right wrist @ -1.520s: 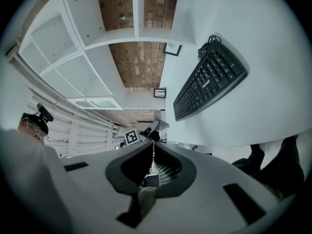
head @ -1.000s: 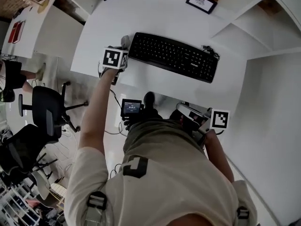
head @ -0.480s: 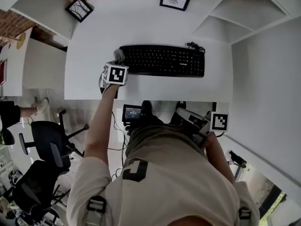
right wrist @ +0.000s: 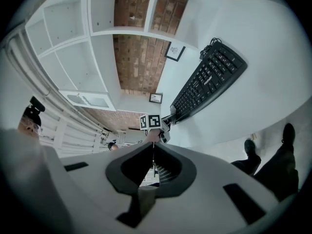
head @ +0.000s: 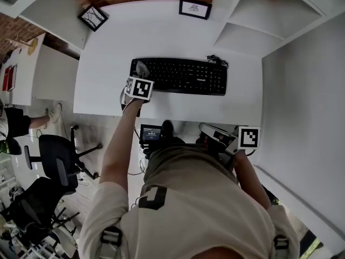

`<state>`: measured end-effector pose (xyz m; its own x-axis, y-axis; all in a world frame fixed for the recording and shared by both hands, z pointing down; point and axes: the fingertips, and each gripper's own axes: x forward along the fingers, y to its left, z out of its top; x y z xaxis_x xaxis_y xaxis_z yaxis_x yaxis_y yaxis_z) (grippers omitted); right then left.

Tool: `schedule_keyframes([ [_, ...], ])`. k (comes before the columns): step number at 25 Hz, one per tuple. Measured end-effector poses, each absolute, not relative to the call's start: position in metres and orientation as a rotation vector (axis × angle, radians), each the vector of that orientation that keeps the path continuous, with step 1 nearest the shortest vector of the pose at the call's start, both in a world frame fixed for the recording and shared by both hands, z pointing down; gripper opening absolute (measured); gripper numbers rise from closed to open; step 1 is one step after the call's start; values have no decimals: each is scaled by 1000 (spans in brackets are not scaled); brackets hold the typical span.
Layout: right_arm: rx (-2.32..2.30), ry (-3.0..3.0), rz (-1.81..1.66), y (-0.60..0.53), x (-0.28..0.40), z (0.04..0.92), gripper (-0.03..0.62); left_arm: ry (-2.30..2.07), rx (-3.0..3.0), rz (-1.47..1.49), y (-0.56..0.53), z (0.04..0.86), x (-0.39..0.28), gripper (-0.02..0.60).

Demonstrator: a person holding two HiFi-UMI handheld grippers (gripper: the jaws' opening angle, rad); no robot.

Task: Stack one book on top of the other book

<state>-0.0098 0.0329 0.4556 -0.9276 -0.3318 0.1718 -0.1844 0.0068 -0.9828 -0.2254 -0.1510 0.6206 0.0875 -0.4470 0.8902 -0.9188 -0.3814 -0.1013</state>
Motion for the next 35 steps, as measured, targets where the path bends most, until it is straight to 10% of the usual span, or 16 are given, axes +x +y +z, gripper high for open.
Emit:
schedule_keyframes([
  [35, -384, 2024, -2033, 25, 137, 451, 6, -1189, 1896, 1158, -130, 620, -4, 34],
])
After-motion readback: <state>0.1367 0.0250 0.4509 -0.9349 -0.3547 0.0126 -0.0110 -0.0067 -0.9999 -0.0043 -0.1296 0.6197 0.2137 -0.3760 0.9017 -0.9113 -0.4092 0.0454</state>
